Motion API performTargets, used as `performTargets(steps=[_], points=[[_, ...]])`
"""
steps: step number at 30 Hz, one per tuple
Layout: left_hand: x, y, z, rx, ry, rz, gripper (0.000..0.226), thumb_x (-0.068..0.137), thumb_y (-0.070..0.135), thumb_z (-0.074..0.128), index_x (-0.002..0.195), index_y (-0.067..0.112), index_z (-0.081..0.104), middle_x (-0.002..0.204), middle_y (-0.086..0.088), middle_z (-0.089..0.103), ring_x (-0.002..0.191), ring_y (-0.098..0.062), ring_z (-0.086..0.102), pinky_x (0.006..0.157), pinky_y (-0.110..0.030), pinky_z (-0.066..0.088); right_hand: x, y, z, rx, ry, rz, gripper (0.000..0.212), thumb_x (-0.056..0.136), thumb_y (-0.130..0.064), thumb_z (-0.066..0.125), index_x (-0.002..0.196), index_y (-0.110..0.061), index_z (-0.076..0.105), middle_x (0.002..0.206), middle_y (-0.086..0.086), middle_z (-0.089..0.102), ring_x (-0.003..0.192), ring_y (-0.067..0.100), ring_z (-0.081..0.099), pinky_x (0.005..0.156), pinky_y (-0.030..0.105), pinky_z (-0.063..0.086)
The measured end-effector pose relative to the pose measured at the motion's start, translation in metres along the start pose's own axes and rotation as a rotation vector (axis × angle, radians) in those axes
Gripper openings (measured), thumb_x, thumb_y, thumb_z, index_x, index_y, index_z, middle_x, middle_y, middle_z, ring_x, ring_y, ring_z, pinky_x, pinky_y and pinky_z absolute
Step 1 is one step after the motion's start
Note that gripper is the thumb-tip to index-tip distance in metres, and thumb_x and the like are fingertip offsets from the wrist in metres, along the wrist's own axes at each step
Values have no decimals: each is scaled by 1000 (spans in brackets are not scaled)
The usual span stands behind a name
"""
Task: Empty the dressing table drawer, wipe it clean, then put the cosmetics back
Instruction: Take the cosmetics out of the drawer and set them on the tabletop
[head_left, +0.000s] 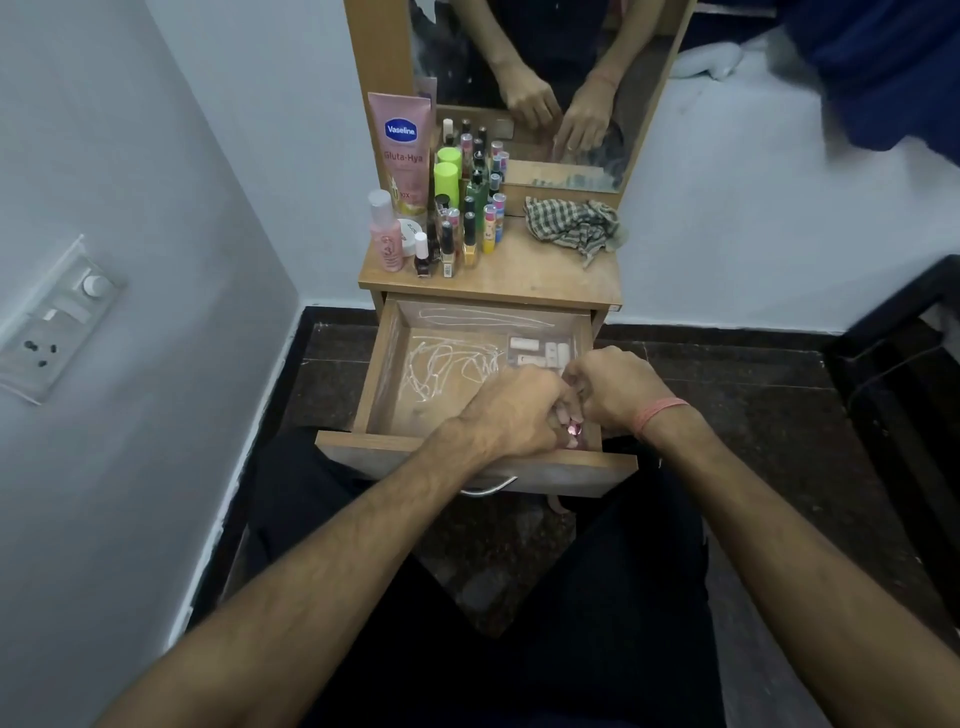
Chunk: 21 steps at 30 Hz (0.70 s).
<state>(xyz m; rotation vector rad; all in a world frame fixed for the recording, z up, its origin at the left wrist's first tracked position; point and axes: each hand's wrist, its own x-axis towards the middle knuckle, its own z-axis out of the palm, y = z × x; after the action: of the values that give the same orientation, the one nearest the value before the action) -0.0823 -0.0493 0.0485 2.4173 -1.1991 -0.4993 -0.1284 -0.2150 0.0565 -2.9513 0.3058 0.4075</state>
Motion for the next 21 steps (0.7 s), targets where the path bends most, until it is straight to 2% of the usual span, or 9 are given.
performTargets(steps=[2,5,8,11,13,14,16,18,21], points=[[-2,0,3,14,9,0,26,93,41,88,118,37,82,83,24,61,87,-2,57,75,-21,45,2,-1,2,-16,10,-1,29,85,-20,80,111,-34,78,110,-6,76,103,23,71,89,37,58],[-6,-2,5,28,28,1,27,96,41,83,122,37,81,94,17,72,92,-9,63,82,-29,53,3,-2,3,-36,23,-6,25,85,-27,83,109,-34,79,108,-5,75,100,24,71,88,38,59],[-8,-7,2,13,53,-31,25,97,42,80,122,40,81,106,13,77,97,-14,67,87,-35,59,6,0,2,9,27,-24,18,86,-35,81,103,-35,80,91,-12,68,97,23,71,83,33,56],[-10,-18,-13,-45,100,-45,22,94,47,84,116,45,81,114,15,77,92,-11,66,85,-35,58,11,6,-5,154,41,-35,19,81,-45,86,91,-31,78,85,-16,70,88,13,71,75,25,54],[-13,-27,-33,-36,133,1,22,95,43,84,117,44,81,119,17,77,86,-2,60,82,-33,56,14,9,-18,253,58,-51,22,77,-39,94,87,-28,77,82,-16,72,84,6,71,66,16,48],[-14,-32,-46,-19,146,25,24,97,40,83,121,41,80,122,16,77,84,2,59,83,-33,56,15,9,-27,300,66,-62,23,76,-36,96,86,-27,77,82,-14,74,83,6,71,67,17,50],[-15,-42,-73,36,186,54,26,100,36,79,126,36,79,127,14,76,82,7,61,85,-32,59,18,8,-48,405,102,-82,25,75,-32,97,88,-25,78,85,-10,76,85,9,72,77,28,60],[-12,-54,-100,74,247,63,27,101,33,78,128,30,78,127,11,75,91,4,65,91,-37,61,24,5,-71,485,163,-95,27,74,-31,98,90,-23,79,88,-7,76,87,10,72,76,29,60],[0,-68,-133,140,355,50,25,103,25,77,128,25,79,126,5,77,106,-7,66,100,-45,61,42,-4,-97,480,297,-109,28,73,-33,99,91,-24,80,88,-11,74,85,4,68,68,18,50]])
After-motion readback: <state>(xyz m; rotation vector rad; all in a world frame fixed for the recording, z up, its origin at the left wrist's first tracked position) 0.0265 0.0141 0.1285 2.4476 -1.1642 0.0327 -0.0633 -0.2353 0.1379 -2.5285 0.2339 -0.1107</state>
